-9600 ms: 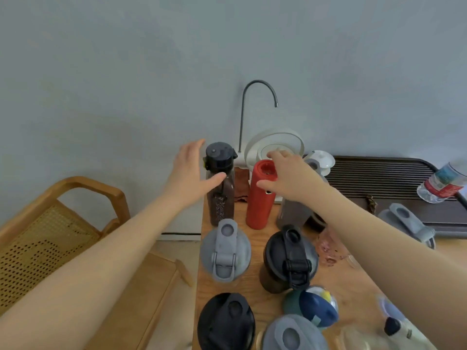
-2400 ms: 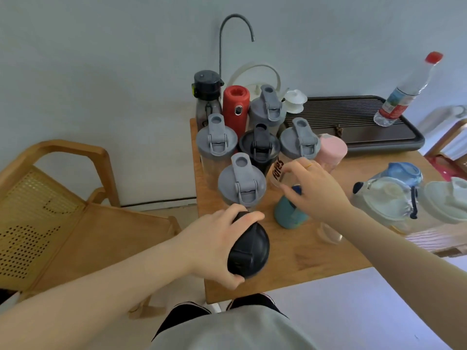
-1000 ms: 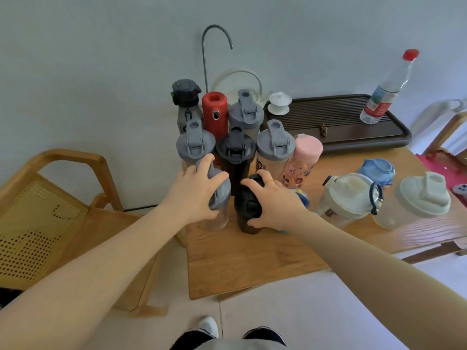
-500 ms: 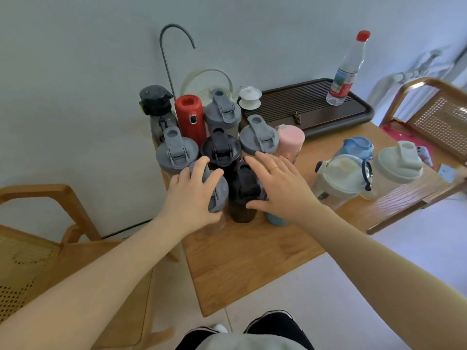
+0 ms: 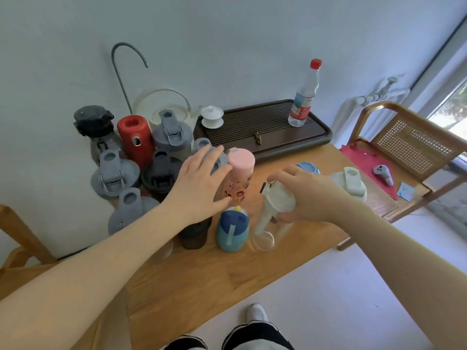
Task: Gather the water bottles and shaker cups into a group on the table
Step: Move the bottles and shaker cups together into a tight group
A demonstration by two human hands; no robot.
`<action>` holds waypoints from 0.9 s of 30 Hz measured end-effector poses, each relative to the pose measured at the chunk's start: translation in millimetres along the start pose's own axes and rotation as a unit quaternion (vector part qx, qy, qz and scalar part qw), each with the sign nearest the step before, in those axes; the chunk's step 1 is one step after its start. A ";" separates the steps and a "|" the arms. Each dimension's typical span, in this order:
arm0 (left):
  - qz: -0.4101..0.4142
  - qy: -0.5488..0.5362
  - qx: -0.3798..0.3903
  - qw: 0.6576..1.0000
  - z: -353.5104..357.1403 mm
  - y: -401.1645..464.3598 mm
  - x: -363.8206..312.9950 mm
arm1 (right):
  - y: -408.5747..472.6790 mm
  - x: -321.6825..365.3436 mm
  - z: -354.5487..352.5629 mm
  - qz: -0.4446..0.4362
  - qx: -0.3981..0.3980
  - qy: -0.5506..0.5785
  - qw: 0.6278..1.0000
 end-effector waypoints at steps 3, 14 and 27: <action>-0.038 0.014 0.018 0.999 0.6 40.2 8.1 | 12.8 -22.0 -42.9 0.004 -0.021 0.036 0.999; -0.090 0.120 0.253 0.956 52.5 143.5 -1.3 | 125.3 -56.4 -72.6 -0.007 -0.068 0.087 0.994; 0.005 0.082 0.218 0.972 53.3 111.5 -35.4 | 174.9 -10.0 -69.1 -0.128 -0.055 0.112 0.984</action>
Point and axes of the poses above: each hand's wrist, its own y-axis towards the middle knuckle, its own z-axis out of the palm, x = y × z, the point moved 5 cm from there along y, towards the middle knuckle, and after that the axes turned 13 degrees about z, right-handed, at the moved point
